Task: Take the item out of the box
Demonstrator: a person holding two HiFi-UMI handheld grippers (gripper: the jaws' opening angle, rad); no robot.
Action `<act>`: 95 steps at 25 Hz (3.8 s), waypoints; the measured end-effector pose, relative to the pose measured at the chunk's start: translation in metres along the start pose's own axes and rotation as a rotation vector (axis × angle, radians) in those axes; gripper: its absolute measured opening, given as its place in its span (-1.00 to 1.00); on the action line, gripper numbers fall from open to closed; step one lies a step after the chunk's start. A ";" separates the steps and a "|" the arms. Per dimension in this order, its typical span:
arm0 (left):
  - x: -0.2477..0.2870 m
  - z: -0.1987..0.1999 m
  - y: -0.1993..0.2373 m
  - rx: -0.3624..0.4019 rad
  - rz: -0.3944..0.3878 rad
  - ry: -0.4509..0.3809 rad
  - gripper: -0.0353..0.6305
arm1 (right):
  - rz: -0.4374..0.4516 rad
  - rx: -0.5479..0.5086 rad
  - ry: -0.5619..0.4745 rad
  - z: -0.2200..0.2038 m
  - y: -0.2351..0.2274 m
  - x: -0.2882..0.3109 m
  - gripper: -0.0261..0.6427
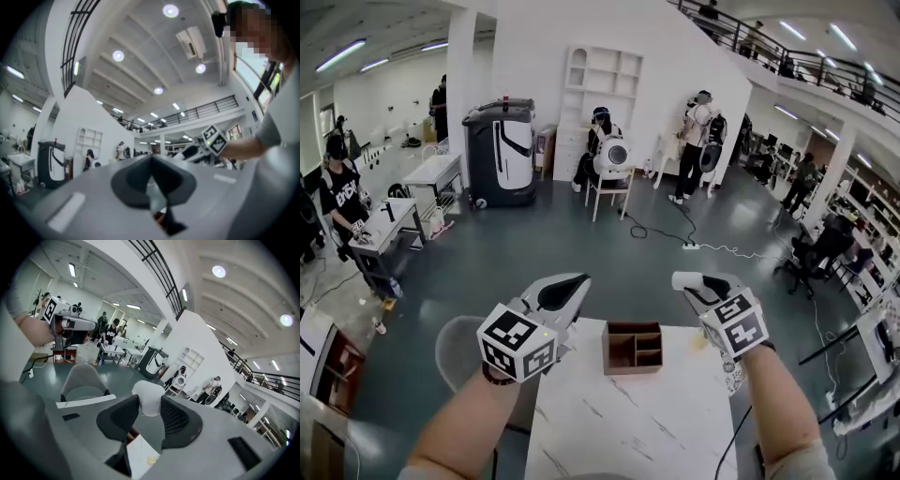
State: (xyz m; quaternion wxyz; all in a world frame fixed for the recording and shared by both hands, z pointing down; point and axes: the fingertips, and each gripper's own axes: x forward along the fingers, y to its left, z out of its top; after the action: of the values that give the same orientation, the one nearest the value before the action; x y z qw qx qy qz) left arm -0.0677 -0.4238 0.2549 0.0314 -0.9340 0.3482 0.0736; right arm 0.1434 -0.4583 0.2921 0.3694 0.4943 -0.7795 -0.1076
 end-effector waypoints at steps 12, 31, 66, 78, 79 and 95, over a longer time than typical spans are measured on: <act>0.072 0.083 -0.124 -0.048 0.041 -0.096 -0.89 | -0.015 0.060 -0.244 -0.006 -0.093 -0.125 -0.48; 0.091 0.099 -0.309 0.026 0.036 -0.075 -0.89 | 0.089 0.105 -0.490 -0.055 -0.103 -0.281 -0.48; -0.130 -0.103 -0.178 -0.183 -0.013 0.144 -0.89 | 0.355 0.423 -0.349 -0.106 0.164 -0.161 -0.48; -0.137 -0.151 -0.200 -0.277 0.036 0.178 -0.89 | 0.465 0.489 -0.271 -0.155 0.197 -0.146 -0.47; -0.136 -0.151 -0.201 -0.279 0.041 0.178 -0.89 | 0.468 0.492 -0.272 -0.158 0.194 -0.146 -0.47; -0.128 -0.137 -0.201 -0.251 0.066 0.156 -0.89 | 0.445 0.500 -0.306 -0.163 0.171 -0.149 -0.47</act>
State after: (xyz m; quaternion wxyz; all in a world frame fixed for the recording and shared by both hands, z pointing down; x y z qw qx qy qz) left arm -0.0157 -0.2038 0.4119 -0.1154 -0.9215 0.3682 0.0448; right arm 0.1723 -0.2163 0.4280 0.1308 0.3658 -0.9164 0.0964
